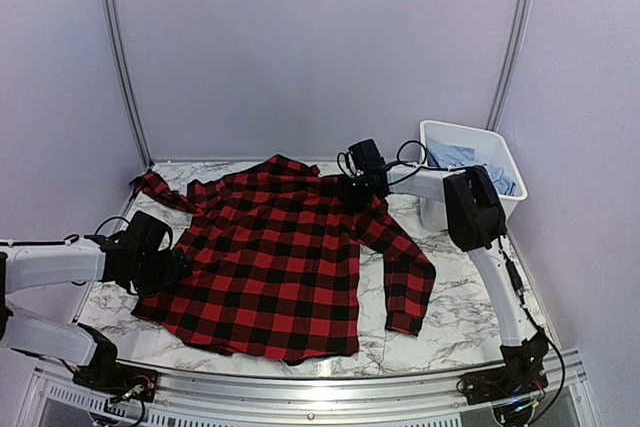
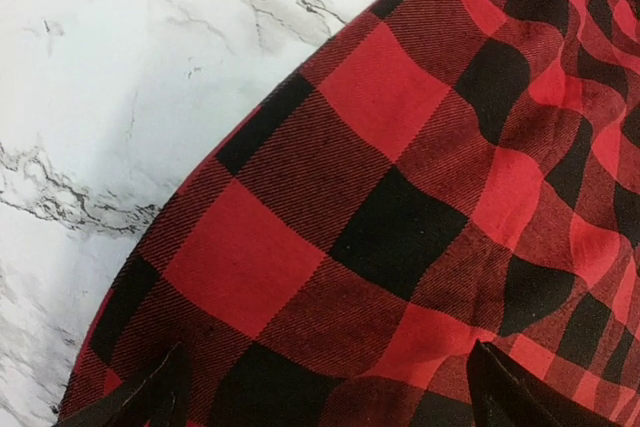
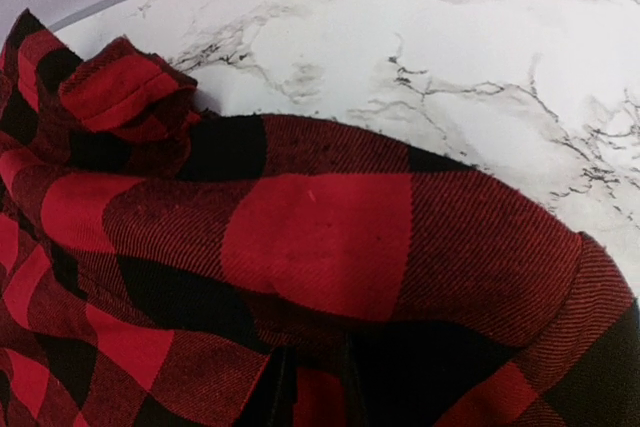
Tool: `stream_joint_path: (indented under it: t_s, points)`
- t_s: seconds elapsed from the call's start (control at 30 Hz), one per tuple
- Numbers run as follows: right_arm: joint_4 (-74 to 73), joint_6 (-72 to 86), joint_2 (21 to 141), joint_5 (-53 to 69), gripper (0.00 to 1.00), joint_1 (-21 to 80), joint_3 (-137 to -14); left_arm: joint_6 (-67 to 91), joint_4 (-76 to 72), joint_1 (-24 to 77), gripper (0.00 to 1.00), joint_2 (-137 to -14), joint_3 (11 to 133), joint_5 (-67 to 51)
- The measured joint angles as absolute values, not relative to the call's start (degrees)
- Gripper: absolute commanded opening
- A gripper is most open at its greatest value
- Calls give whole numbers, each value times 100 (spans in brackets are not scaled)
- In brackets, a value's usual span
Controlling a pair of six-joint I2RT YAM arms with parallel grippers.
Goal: Fold and stack the long sleeve shirts
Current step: Adjust the flattened shirt at the center of the board, then pick up the sleeve from the center of the board.
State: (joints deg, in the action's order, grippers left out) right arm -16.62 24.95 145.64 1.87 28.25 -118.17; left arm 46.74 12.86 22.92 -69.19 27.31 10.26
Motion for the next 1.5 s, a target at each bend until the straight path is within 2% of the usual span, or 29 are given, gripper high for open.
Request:
stream_joint_path:
  t_s: [0.2, 0.33, 0.6, 0.77, 1.0, 1.3, 1.5]
  points:
    - [-2003, 2150, 14210, 204, 43, 2825, -11559, 4390, 1629, 2556, 99, -6639, 3096, 985]
    - [-2032, 2008, 13196, 126, 50, 2891, -10578, 4278, 1787, 3011, 99, -6486, 3529, 1105]
    - [-1321, 2082, 10162, -314, 48, 3177, -7507, 4259, 1879, 4086, 99, -6707, 4281, 1253]
    - [-1214, 2344, 8799, -666, 48, 3291, -5616, 4261, 1865, 4464, 99, -7091, 4644, 1273]
    - [-1306, 2849, 7212, -1079, 47, 3299, -3913, 4174, 1826, 5352, 98, -8088, 5317, 1253]
    - [-1315, 3203, 6790, -1181, 44, 2860, -3063, 3785, 1754, 6775, 89, -9778, 6812, 1057]
    - [-967, 3304, 6934, -1022, 39, 2685, -2709, 3691, 1787, 7102, 87, -10422, 7323, 880]
